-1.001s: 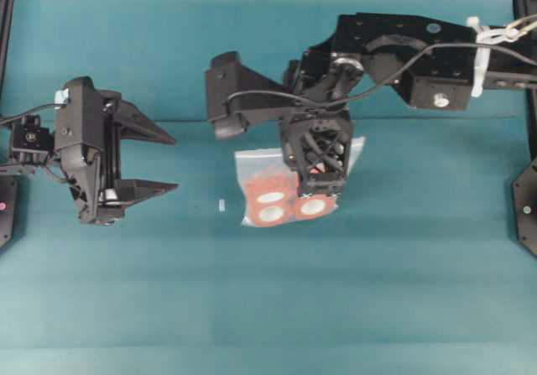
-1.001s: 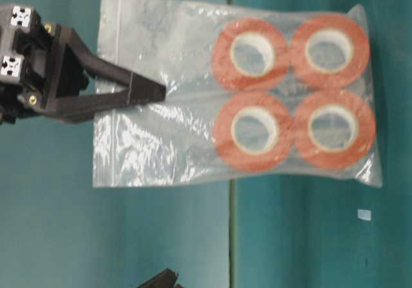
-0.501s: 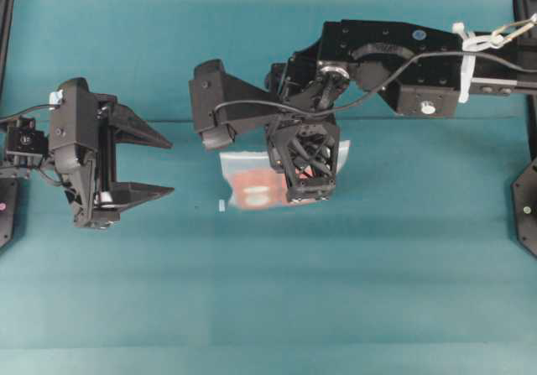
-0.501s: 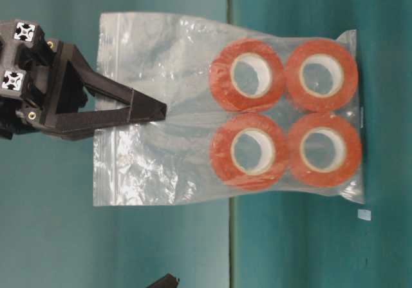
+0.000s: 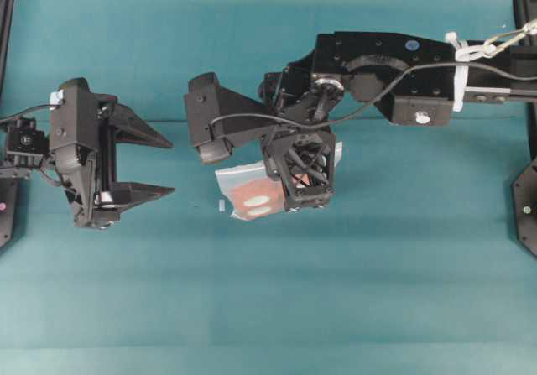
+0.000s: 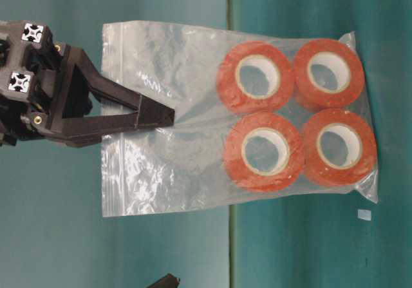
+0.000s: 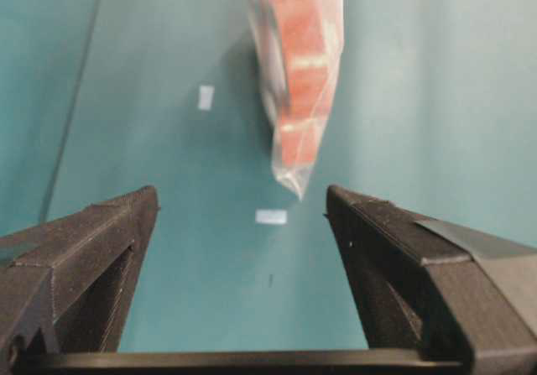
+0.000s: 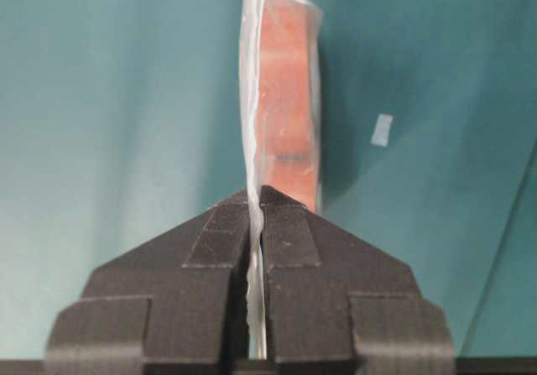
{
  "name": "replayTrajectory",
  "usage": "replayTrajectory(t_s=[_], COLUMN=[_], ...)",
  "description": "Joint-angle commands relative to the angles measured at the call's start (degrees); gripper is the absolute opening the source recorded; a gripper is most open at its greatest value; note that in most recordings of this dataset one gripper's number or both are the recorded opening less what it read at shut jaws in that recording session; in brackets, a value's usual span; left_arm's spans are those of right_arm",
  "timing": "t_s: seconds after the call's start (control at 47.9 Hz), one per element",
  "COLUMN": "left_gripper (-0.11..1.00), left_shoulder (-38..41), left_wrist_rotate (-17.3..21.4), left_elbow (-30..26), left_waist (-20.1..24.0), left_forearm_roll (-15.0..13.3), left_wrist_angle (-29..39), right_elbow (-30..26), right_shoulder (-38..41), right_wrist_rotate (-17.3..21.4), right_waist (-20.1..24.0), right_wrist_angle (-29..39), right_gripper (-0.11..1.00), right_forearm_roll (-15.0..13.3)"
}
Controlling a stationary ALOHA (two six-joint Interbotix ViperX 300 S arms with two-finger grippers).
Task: Hand over the clear zip bag and make it stand upright.
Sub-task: 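Hold the bag hanging vertically toward the open left gripper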
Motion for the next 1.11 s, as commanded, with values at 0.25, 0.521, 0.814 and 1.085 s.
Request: replayTrajectory(t_s=[0.25,0.521,0.814,1.085], left_gripper=[0.90,0.90,0.90,0.90], left_shoulder=[-0.09,-0.26,-0.26,-0.26], left_wrist_rotate=[-0.18,-0.09,-0.09,-0.18], left_elbow=[-0.62,-0.53,-0.53,-0.62], left_waist=[-0.09,-0.09,0.00,-0.09], left_forearm_roll=[0.09,0.09,0.09,0.09], left_wrist_angle=[-0.26,-0.26,-0.26,-0.35], right_elbow=[-0.70,0.70,1.76,2.20], right_shoulder=[-1.14,-2.29,-3.60,-4.57], right_wrist_rotate=[4.13,5.71,8.53,9.32], right_waist=[-1.14,-1.23,-1.32,-1.32], right_wrist_angle=[-0.62,-1.49,-3.52,-3.78], right_gripper=[0.03,0.03,0.03,0.03], right_forearm_roll=[-0.88,-0.88,-0.88,-0.70])
